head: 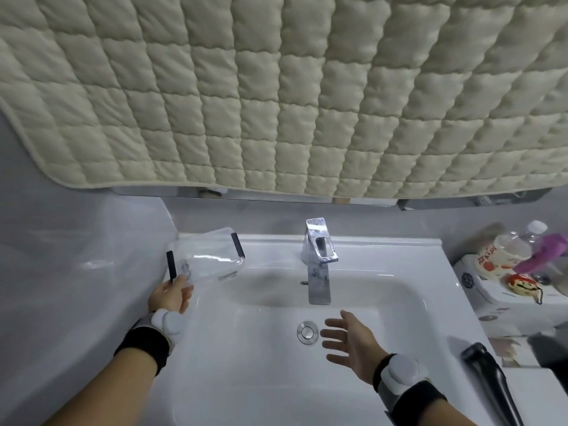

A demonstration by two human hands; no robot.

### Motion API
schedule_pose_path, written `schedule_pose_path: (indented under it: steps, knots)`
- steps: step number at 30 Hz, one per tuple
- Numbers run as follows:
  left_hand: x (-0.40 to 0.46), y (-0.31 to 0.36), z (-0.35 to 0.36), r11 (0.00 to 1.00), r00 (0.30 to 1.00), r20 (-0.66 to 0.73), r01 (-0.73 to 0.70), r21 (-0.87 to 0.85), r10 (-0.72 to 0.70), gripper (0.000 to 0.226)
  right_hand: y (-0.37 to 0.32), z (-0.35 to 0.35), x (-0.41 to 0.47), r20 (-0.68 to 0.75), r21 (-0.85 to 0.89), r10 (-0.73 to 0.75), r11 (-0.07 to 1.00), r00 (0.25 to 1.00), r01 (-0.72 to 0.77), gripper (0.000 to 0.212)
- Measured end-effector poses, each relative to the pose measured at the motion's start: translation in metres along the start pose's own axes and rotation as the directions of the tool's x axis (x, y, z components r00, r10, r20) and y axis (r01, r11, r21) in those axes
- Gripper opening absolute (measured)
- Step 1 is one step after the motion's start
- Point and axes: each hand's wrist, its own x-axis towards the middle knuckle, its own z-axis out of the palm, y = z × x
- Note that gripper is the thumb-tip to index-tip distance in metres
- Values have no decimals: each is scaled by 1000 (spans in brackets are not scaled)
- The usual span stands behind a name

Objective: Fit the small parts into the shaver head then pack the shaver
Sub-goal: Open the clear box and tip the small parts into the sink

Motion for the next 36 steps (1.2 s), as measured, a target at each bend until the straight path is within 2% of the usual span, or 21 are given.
schedule_pose_path:
  steps: [4, 8, 15, 21, 26, 29, 33, 36]
  knots:
    - [-41, -12, -3, 998, 996, -61, -64, -15, 63, 35, 1, -14, -2, 58, -47, 2, 999, 998, 1, 42]
    - [-86, -33, 2, 994, 992, -57, -111, -21, 110, 36, 6, -31, -3, 111, -150, -4, 988, 994, 21, 40]
    - [-141, -90, 15, 1000, 998, 67, 7, 12, -8, 25, 30, -53, -1, 216, -299, -9, 951, 976, 74, 34]
    - [-171, -124, 37, 994, 979, 183, 77, 79, -91, 23, 49, -60, -5, 249, -333, -41, 935, 968, 125, 31]
    - [-189, -134, 57, 985, 950, 280, 97, 146, -136, 23, 59, -67, -4, 224, -274, -97, 949, 970, 159, 36]
    - [-195, -135, 65, 976, 927, 341, 88, 201, -154, 21, 62, -78, -1, 195, -229, -151, 954, 969, 194, 32]
    - [-194, -131, 73, 926, 898, 408, -4, 379, -163, 25, 66, -89, 0, 159, -204, -203, 951, 966, 234, 22]
    - [-190, -127, 79, 823, 901, 432, -216, 525, -39, 29, 71, -92, 0, 163, -223, -232, 938, 959, 264, 18]
